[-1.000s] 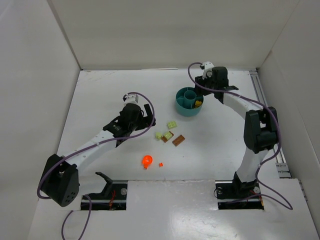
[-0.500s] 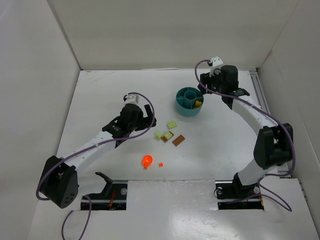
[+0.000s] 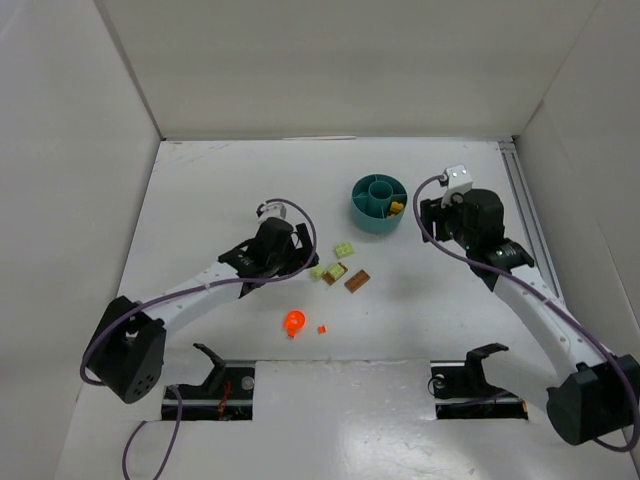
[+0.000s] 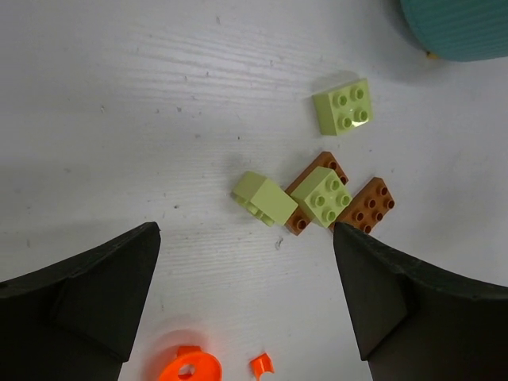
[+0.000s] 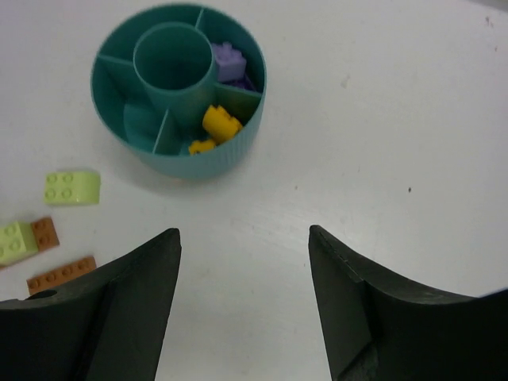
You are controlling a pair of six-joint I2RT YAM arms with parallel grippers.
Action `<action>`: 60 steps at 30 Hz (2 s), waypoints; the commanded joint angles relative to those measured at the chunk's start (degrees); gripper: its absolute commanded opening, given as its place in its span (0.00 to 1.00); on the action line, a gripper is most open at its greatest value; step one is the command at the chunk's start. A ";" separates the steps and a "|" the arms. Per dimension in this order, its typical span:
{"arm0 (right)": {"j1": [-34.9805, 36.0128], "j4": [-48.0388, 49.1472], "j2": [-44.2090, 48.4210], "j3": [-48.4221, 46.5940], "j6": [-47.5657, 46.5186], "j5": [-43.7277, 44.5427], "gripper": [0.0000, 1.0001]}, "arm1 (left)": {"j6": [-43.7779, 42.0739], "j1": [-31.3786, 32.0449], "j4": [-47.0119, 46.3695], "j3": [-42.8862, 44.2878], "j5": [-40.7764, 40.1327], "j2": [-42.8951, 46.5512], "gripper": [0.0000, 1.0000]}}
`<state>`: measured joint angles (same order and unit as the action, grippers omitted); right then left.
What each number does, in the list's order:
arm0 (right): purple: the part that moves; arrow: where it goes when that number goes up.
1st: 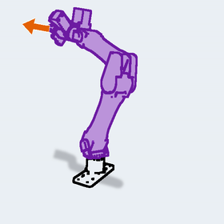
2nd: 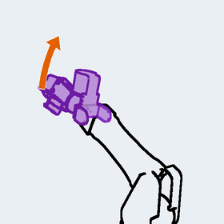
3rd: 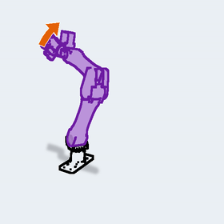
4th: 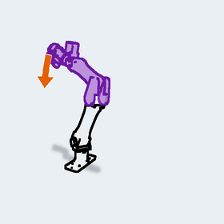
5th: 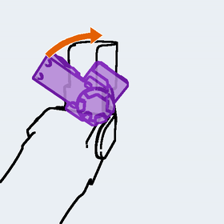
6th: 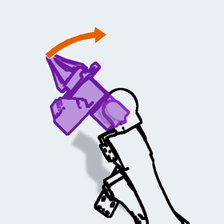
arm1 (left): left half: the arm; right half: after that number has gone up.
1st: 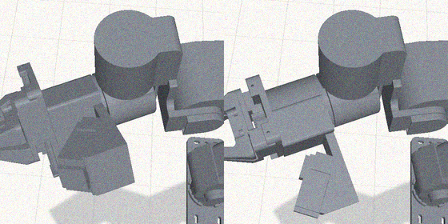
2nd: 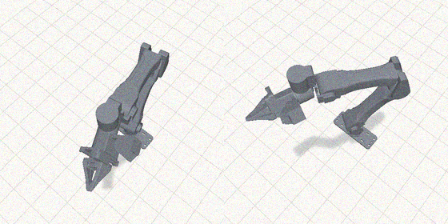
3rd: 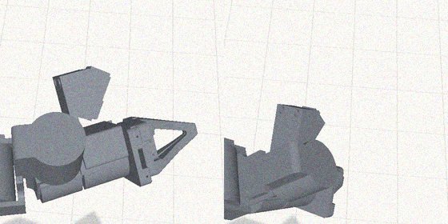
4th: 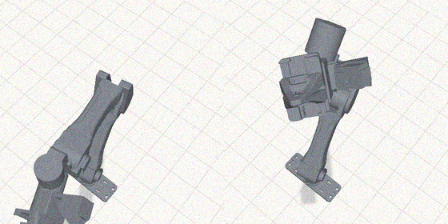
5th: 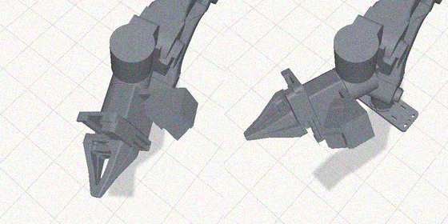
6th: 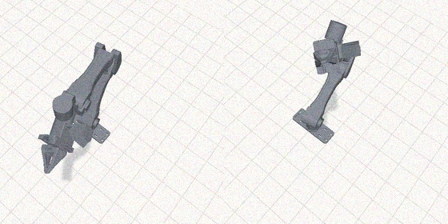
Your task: Sort the legos into containers by color
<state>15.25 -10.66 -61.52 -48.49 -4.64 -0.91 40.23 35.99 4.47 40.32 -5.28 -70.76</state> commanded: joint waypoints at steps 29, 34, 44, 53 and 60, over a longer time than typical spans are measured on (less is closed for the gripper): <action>-4.35 -19.93 14.23 3.14 -1.95 15.67 0.75 | 17.42 6.02 8.71 13.73 -1.93 -21.96 0.51; -4.35 -19.93 14.76 3.66 -1.95 15.67 0.75 | 17.43 6.02 10.55 14.35 -2.98 -22.49 0.35; -4.35 -17.83 15.89 4.80 -3.26 12.78 0.75 | 11.39 7.08 10.57 18.65 -8.77 -16.79 0.10; -4.35 -15.18 19.07 5.95 -5.02 10.05 0.80 | -7.26 8.66 0.63 31.13 -8.70 -20.02 0.12; -4.35 -14.66 22.57 6.48 -4.50 10.75 0.86 | -9.73 8.13 0.45 44.14 -8.70 -30.74 0.13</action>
<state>11.27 -28.77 -40.69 -42.24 -9.23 9.82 33.67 44.51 5.26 81.10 -13.28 -98.56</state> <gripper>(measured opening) 0.853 0.268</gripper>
